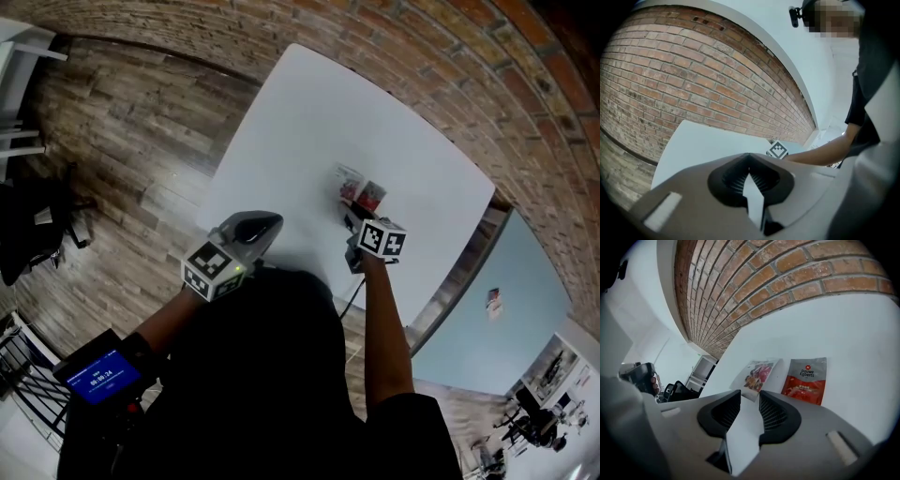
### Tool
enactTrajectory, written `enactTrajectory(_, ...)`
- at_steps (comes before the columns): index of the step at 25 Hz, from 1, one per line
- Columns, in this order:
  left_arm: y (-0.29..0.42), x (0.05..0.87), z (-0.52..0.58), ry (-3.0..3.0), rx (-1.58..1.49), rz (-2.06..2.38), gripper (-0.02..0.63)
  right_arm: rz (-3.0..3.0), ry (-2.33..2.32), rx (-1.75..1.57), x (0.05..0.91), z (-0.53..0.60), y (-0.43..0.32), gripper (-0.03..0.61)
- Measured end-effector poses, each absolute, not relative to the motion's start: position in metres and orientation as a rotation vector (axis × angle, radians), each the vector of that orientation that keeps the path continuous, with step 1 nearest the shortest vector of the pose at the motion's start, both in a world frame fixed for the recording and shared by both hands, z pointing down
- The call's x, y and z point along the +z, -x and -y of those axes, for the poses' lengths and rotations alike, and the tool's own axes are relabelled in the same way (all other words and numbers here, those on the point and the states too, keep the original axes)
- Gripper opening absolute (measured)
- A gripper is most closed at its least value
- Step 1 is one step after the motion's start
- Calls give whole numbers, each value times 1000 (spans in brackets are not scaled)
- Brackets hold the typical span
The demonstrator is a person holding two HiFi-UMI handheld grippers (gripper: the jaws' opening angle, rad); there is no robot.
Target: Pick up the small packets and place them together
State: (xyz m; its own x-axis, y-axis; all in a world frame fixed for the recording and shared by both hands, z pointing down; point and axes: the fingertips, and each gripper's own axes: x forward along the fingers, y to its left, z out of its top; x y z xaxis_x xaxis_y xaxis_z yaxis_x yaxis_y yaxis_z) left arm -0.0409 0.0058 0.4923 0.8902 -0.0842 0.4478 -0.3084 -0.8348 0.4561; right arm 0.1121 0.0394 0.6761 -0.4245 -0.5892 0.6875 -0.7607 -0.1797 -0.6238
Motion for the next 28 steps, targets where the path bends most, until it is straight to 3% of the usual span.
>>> enactTrajectory(25,48,496,-8,-2515,551,297,0,1744,-1421,1298,685,-30,-106,114)
enactTrajectory(28,47,496,-9,-2507,546,300,0,1694,-1421,1274,689,-33,-108,161)
